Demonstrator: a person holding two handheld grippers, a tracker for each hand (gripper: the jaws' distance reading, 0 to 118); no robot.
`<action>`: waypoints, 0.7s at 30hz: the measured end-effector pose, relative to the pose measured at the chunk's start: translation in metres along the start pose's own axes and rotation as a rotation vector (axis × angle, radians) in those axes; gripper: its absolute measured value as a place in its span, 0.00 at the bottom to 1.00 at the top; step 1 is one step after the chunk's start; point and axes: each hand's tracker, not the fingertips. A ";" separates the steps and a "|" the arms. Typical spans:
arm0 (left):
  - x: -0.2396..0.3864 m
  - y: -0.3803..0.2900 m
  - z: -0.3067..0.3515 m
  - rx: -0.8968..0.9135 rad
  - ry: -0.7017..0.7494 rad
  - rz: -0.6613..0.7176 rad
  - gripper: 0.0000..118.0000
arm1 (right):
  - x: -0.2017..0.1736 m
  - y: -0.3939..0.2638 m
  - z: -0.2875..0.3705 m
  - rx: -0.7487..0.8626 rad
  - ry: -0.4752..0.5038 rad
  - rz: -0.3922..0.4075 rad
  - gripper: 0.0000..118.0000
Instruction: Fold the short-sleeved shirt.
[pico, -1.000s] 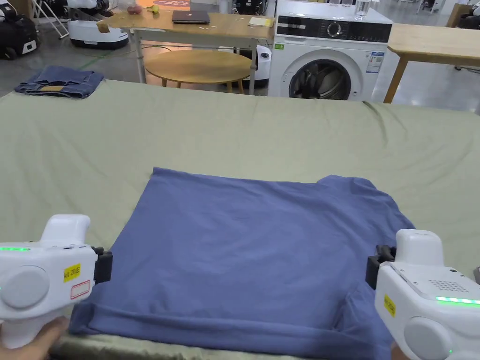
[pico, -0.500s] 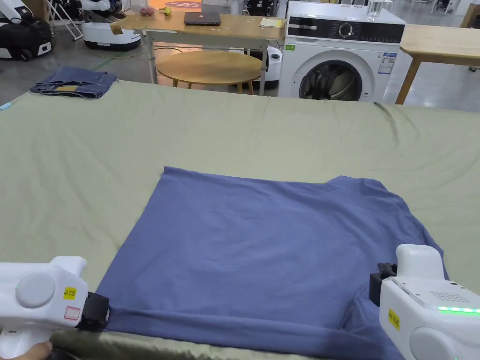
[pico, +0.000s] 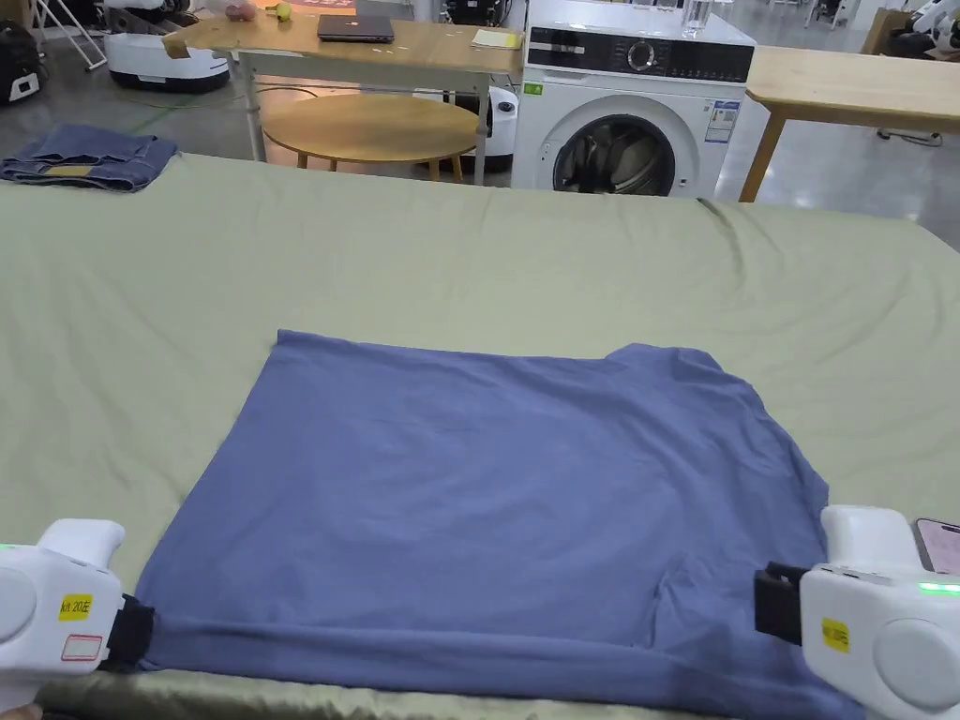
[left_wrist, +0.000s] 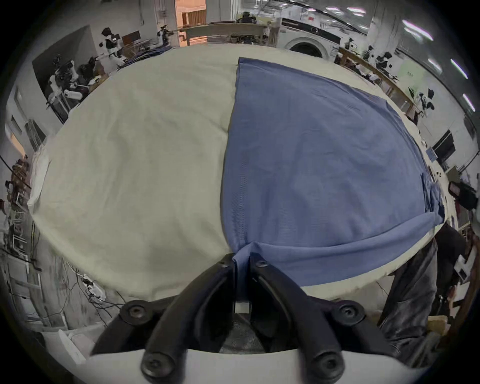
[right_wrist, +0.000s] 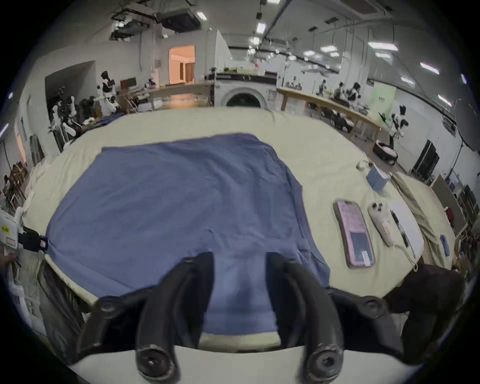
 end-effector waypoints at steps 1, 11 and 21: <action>0.000 0.000 0.000 0.001 -0.001 0.006 0.02 | 0.006 -0.002 -0.001 0.000 -0.001 0.001 0.41; 0.000 -0.001 -0.001 0.000 0.009 0.002 0.02 | 0.037 -0.034 -0.048 -0.307 0.005 -0.058 0.42; 0.001 0.003 0.011 0.033 -0.006 0.008 0.02 | 0.028 -0.031 -0.037 -0.253 0.057 -0.016 0.02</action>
